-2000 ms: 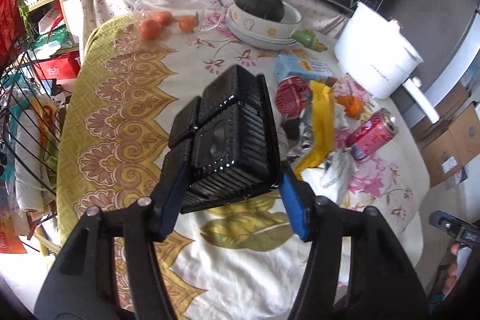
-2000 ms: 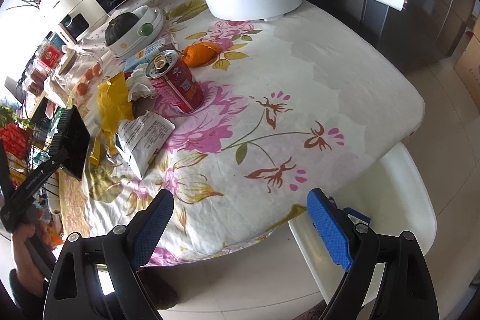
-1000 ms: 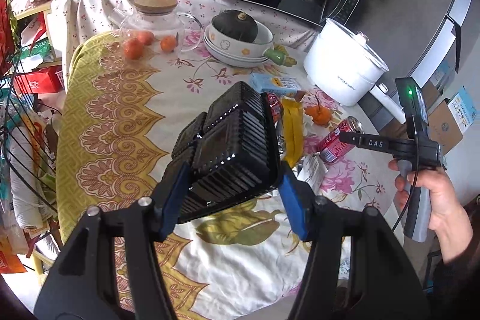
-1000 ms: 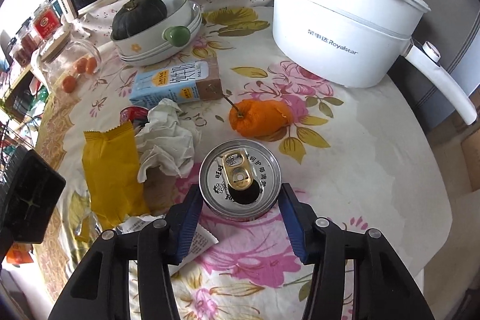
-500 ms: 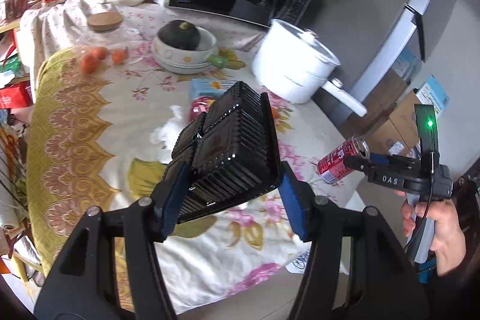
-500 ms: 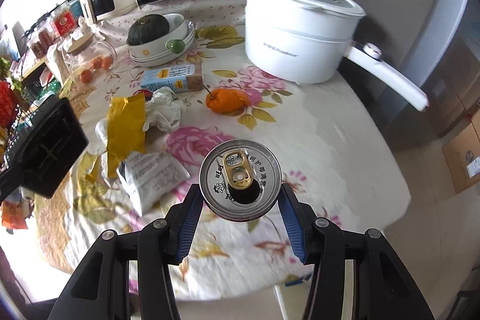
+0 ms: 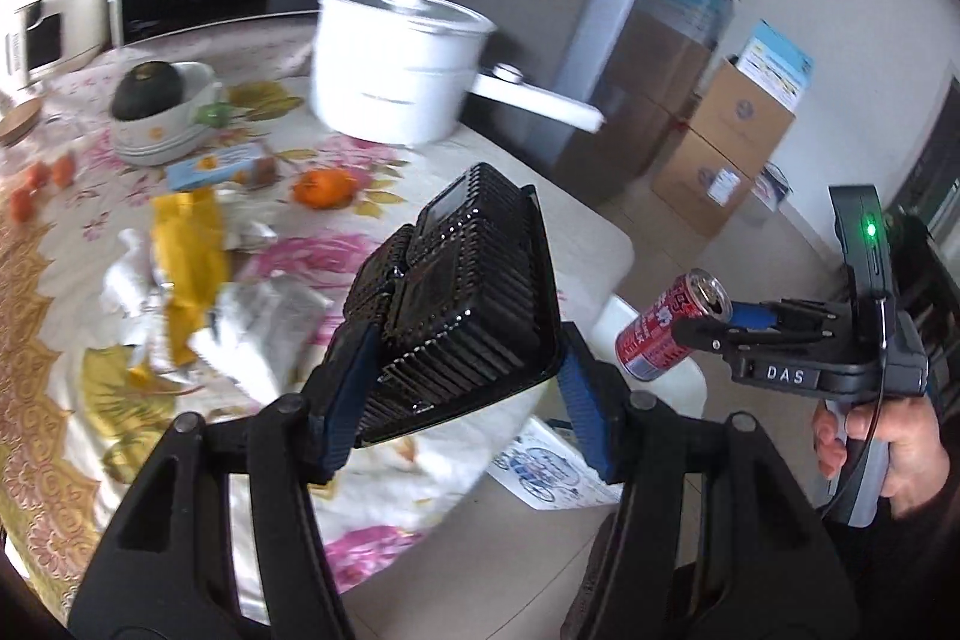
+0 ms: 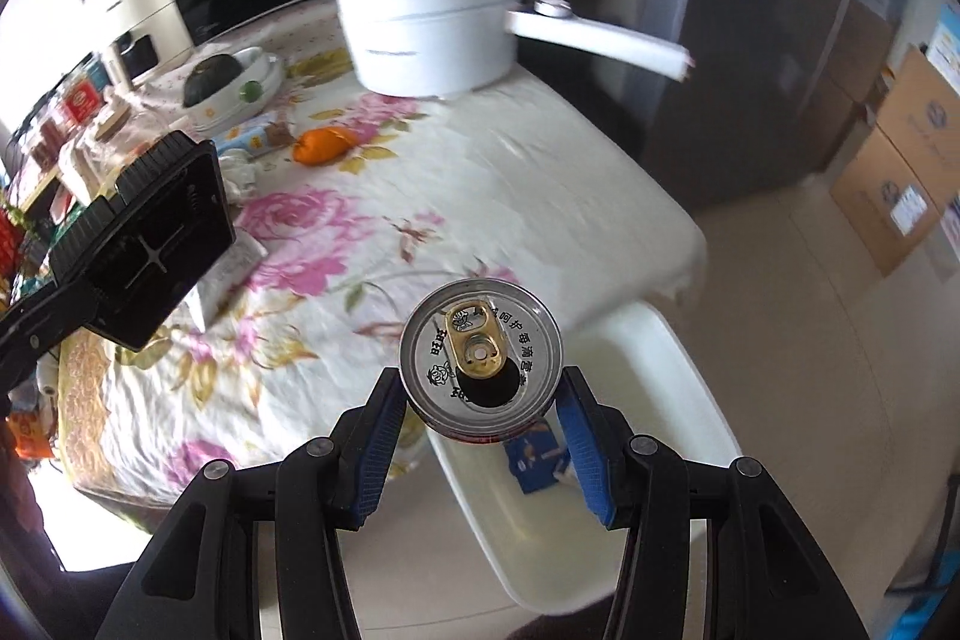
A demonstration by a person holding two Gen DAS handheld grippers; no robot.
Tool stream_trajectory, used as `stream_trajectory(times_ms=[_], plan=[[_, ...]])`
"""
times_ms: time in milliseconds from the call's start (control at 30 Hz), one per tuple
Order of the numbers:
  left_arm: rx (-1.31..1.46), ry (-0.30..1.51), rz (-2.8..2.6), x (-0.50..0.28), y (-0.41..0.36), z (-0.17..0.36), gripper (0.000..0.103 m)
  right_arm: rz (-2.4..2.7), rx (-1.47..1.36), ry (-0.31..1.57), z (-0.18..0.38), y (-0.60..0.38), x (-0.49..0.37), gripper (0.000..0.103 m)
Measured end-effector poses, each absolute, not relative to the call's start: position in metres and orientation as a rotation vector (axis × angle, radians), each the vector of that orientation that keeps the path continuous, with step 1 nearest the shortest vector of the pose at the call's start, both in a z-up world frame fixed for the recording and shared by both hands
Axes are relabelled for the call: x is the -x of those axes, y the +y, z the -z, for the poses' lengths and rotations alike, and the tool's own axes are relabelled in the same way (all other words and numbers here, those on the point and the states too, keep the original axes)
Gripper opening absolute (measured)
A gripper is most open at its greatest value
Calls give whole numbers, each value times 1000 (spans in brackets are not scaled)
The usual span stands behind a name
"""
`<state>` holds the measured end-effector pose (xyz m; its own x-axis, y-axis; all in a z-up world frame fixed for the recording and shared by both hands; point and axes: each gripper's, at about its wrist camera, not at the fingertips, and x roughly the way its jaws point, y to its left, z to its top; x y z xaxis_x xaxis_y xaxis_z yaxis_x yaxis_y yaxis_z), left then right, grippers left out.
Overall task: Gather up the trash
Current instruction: 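Carry the container and the red can with both tools over the white bin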
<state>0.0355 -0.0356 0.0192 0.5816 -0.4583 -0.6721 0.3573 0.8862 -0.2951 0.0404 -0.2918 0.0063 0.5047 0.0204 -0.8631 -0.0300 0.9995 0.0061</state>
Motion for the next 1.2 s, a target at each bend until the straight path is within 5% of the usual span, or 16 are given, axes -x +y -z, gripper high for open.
stream_trajectory(times_ms=[967, 1100, 1200], plan=[[38, 965, 873, -30, -207, 50, 62, 212, -90, 1106, 19, -440, 9, 53], [-28, 959, 797, -30, -204, 50, 90, 216, -94, 1110, 20, -443, 9, 53], [-76, 950, 748, -29, -198, 46, 92, 216, -91, 1110, 20, -442, 9, 53]])
